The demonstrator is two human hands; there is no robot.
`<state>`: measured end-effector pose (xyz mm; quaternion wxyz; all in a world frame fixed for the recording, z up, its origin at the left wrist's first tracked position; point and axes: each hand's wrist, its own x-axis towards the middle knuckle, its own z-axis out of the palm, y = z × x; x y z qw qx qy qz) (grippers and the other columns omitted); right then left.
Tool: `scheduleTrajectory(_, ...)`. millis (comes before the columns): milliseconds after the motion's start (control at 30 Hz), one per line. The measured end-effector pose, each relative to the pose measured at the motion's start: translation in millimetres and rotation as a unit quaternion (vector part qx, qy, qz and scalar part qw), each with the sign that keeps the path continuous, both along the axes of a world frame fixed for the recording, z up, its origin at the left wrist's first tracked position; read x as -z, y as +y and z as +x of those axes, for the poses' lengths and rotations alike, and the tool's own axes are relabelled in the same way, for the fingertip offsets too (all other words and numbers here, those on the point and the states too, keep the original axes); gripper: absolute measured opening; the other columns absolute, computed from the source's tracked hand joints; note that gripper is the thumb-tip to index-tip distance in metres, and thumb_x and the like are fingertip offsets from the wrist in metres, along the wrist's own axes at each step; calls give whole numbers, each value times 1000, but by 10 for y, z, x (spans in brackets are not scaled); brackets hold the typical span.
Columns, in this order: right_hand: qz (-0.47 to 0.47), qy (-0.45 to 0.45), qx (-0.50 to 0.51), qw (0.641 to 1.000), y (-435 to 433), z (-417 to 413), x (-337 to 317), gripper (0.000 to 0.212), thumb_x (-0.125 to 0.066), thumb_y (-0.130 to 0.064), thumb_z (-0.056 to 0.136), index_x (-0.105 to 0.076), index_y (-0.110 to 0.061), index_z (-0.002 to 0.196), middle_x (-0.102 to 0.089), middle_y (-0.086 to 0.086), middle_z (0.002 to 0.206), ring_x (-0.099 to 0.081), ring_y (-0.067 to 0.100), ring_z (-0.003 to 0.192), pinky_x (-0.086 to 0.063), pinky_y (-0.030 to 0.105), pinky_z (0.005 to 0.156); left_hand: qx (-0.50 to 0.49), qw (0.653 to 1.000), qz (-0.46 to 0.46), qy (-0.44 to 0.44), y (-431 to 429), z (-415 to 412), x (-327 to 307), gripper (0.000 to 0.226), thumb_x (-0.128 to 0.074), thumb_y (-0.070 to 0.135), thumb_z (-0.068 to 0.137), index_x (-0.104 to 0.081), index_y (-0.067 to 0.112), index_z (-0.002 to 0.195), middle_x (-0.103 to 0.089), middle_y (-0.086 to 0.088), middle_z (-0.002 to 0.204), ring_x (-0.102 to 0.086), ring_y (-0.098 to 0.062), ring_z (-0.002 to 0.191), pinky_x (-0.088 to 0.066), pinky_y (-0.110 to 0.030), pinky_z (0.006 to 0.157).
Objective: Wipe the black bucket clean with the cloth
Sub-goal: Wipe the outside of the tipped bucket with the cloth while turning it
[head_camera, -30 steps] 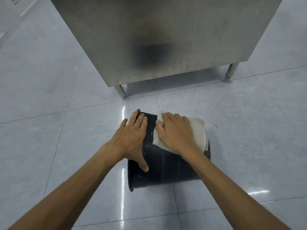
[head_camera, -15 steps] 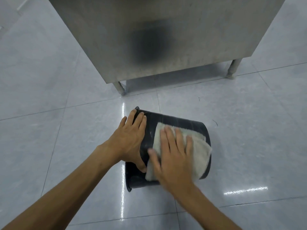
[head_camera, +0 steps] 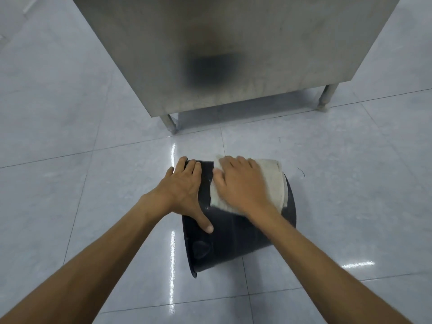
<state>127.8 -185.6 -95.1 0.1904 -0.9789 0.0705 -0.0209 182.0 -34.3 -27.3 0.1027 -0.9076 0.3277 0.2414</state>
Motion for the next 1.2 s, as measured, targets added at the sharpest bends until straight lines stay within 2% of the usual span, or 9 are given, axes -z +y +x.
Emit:
scheduleTrajectory(100, 1, -101, 20, 995, 218, -782, 195, 57, -38, -40, 104, -47, -13, 153, -46, 5, 159, -37, 30, 150, -26, 54, 124, 2, 1000, -19, 5, 24, 43, 36, 144, -71, 91, 30, -23, 13, 141, -28, 1, 137, -19, -21, 131, -29, -42, 114)
scheduleTrajectory(233, -16, -140, 15, 990, 331, -1356, 462, 66, -47, -45, 101, -42, -10, 157, -39, 8, 165, -30, 33, 155, -23, 58, 124, 12, 1000, -26, -3, 36, -1, 63, 145, -71, 91, 34, -18, 14, 144, -25, -1, 141, -16, -23, 134, -28, -43, 116)
scheduleTrajectory(400, -27, -69, 49, 996, 50, -630, 128, 61, -32, -47, 102, -52, -11, 147, -56, 10, 149, -48, 32, 140, -28, 53, 121, 31, 999, -26, -17, 85, -120, 70, 148, -67, 93, 37, -10, 14, 149, -21, 0, 147, -8, -27, 138, -25, -42, 118)
scheduleTrajectory(533, 3, 51, 60, 997, -246, -19, -36, 57, -23, -48, 99, -68, -14, 106, -72, 8, 112, -62, 27, 102, -41, 48, 99, 25, 999, -20, -19, 49, -181, -21, 146, -66, 92, 45, -6, 14, 153, -15, -4, 158, 1, -31, 146, -17, -47, 121)
scheduleTrajectory(633, 32, 69, 68, 995, -319, 175, -35, 51, -25, -49, 96, -59, -16, 80, -71, 7, 91, -55, 25, 82, -44, 46, 89, 49, 997, -9, -52, 65, -183, -67, 141, -62, 91, 54, 0, 14, 155, -4, -4, 165, 11, -31, 149, -5, -51, 122)
scheduleTrajectory(767, 41, 85, 60, 994, -376, 292, -14, 53, -21, -51, 93, -57, -15, 77, -63, 3, 83, -55, 25, 82, -44, 45, 88, 44, 993, -20, -111, 206, -412, 38, 153, -58, 95, 49, 20, 12, 152, 19, -9, 163, 31, -29, 144, 10, -50, 119)
scheduleTrajectory(933, 29, 77, 33, 996, -354, 337, -38, 49, -28, -44, 100, -52, -15, 69, -53, -3, 70, -54, 21, 71, -46, 46, 88, -3, 993, -43, -110, 174, -364, 128, 159, -60, 97, 41, 13, 10, 153, 11, -11, 164, 22, -33, 147, 8, -47, 118)
scheduleTrajectory(1067, 8, 10, -46, 999, -144, 109, -38, 52, -24, -42, 102, -64, -13, 119, -68, 3, 116, -61, 26, 109, -40, 46, 104, -7, 994, -52, -91, 193, -325, 174, 159, -62, 96, 37, 14, 15, 151, 8, -8, 164, 22, -32, 147, 2, -40, 110)
scheduleTrajectory(1200, -10, -48, -112, 993, -44, -274, 16, 60, -22, -43, 106, -38, -19, 159, -42, 0, 163, -34, 23, 152, -20, 46, 126, -5, 996, -58, -72, 223, -284, 177, 163, -64, 95, 36, 19, 14, 151, 14, -6, 164, 30, -25, 144, 4, -37, 111)
